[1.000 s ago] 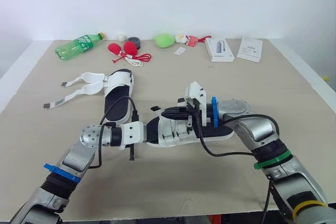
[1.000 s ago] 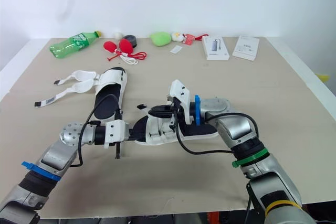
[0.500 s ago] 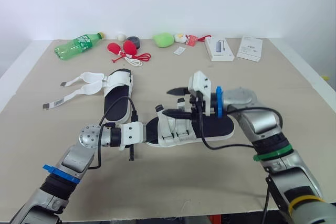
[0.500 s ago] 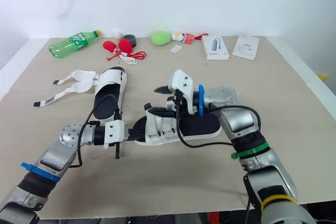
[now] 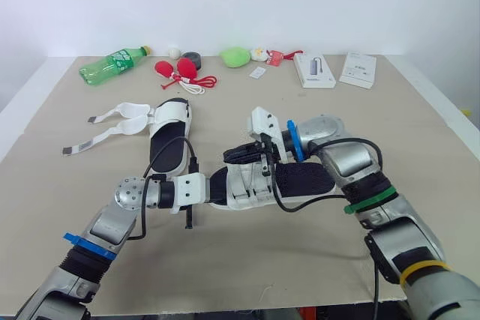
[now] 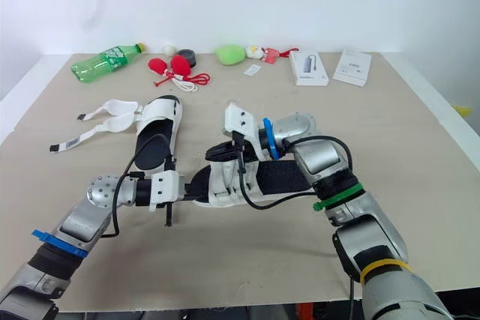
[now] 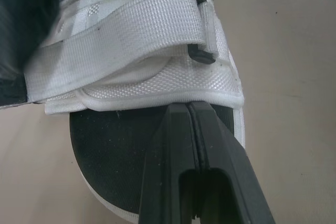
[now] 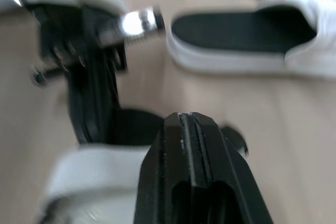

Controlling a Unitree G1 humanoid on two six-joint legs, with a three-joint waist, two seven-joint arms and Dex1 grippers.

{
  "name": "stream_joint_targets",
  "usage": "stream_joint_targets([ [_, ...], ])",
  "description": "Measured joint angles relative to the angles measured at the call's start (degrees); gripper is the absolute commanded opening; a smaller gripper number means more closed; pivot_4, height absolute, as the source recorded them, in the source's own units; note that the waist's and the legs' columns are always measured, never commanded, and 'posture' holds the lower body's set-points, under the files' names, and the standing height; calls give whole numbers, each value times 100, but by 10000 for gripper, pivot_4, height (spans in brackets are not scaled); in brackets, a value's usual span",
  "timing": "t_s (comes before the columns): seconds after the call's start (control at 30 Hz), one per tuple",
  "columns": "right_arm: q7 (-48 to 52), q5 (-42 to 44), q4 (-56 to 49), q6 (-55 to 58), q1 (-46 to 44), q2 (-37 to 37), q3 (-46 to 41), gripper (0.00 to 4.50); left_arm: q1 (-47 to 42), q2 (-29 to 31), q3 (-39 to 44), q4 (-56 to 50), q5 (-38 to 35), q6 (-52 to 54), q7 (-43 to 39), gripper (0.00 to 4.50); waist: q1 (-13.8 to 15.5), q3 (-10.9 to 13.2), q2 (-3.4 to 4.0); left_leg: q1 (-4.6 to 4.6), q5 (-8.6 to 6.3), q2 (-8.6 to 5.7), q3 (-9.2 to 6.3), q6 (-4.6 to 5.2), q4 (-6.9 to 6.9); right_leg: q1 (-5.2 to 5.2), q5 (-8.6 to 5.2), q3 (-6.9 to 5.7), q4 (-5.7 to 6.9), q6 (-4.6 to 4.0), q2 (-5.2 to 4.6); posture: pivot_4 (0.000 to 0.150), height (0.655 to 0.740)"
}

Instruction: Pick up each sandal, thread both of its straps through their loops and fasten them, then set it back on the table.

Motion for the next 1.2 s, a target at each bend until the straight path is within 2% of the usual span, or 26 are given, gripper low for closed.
stream_joint_targets([
  [0.13, 128, -554, 541, -749, -256, 11, 163, 819, 10, -7, 2, -41, -1, 5, 6, 0, 2, 0, 0, -1, 0, 0, 0, 0, -1, 1, -1, 0, 0, 2, 0, 1500, 7400],
  [0.17, 223, -832, 768, -1325, -374, 16, 260, 819, 24, -7, 1, -54, -1, 6, 10, 0, 2, 0, 0, -1, 0, 0, 0, 0, -1, 1, -1, 0, 0, 2, 0, 1500, 7400],
  [0.4, 44, -1405, 1624, -2521, -750, 170, 268, 819, 37, -9, 8, -53, 0, 9, 46, 0, -3, 0, 0, 4, 3, 0, 1, 0, 0, 2, 3, 0, 0, -2, 0, 1500, 7400],
  [0.53, -238, -1488, 2228, -2741, -958, 181, 24, 819, 33, -10, 14, -53, -3, 9, 34, 0, -2, 2, 4, -3, 4, 0, 2, 0, -1, -2, 3, 0, 0, -2, -1, 1500, 7400],
  [0.6, -278, -1304, 2587, -2800, -1145, 134, -375, 819, 34, -10, 40, -55, -10, 8, 8, 0, -1, 4, 6, -6, 4, 0, 2, 1, -4, -5, 3, 0, 0, -1, 0, 1500, 7400],
  [0.7, -13, -819, 2773, -2718, -1287, 62, -932, 8592, 29, -13, 76, -75, -38, 9, -12, 0, 3, 5, 8, -5, 4, 0, -1, 1, -11, -2, -2, -1, 0, 3, 1, 1500, 7400],
  [0.73, 143, -602, 2799, -2679, -1288, -29, -1162, 14445, 33, -19, 77, -74, -71, 16, -13, 0, 9, 5, 8, -7, 4, -1, -2, 1, -10, -1, -4, -1, 0, 6, 1, 1500, 7400],
  [0.77, 190, -548, 2814, -2670, -1287, -61, -1218, 15796, 33, -19, 78, -74, -80, 20, -14, 0, 10, 5, 8, -8, 4, -1, -2, 1, -10, -1, -4, -1, 0, 6, 1, 1500, 7400],
  [0.83, 739, -135, 2922, -2544, -1135, -450, -1664, 25866, 26, -24, 119, -70, -195, 109, -70, 0, 3, 7, 10, -14, 4, -3, -2, 2, -10, -5, -5, 0, -1, 8, 0, 1500, 7400],
  [0.9, 1126, -31, 3056, -2500, -866, -669, -1813, 30170, 24, -24, 177, -71, -292, 182, -88, 0, -16, 11, 16, -14, 3, -2, -3, 3, -11, -9, -5, 0, 0, 6, 2, 1500, 7400],
  [0.93, 1386, -26, 3073, -2506, -650, -747, -1820, 34280, 20, -27, 224, -86, -406, 292, -105, 0, -20, 13, 21, -14, 3, -2, -3, 3, -11, -10, -5, 0, 0, 7, 4, 1500, 7400],
  [0.97, 1559, -21, 3097, -2507, -476, -783, -1820, 37611, 20, -29, 278, -112, -512, 376, -124, 4101, -22, 15, 23, -15, 3, -1, -3, 3, -12, -12, -5, 0, 1, 8, 5, 1500, 7400],
  [1.03, 1725, -21, 3301, -2506, -250, -801, -1817, 43452, 20, -20, 421, -229, -716, 518, -137, 7260, -58, 26, 35, -27, 3, -1, -3, 3, -11, -25, 12, 1, 2, 35, 5, 1500, 7400],
  [1.07, 1742, -56, 3536, -2613, -216, -805, -1819, 45000, 41, 20, 538, -393, -908, 661, -175, 12510, -85, 37, 44, -32, 3, -1, -2, 3, -11, -30, 13, 2, 2, 37, 5, 1500, 7400],
  [1.13, 1742, -100, 3738, -2765, -220, -827, -1836, 45000, 62, 69, 666, -627, -1114, 775, -234, 18658, -94, 45, 50, -32, 3, -2, -3, 3, -12, -29, 12, 2, 2, 38, 6, 1500, 7400],
  [1.2, 1727, -147, 3934, -2923, -272, -824, -1860, 45000, 128, 109, 766, -877, -1268, 825, -266, 27513, -103, 46, 50, -32, 3, -2, -4, 3, -14, -29, 9, 2, 2, 40, 6, 1500, 7400],
])
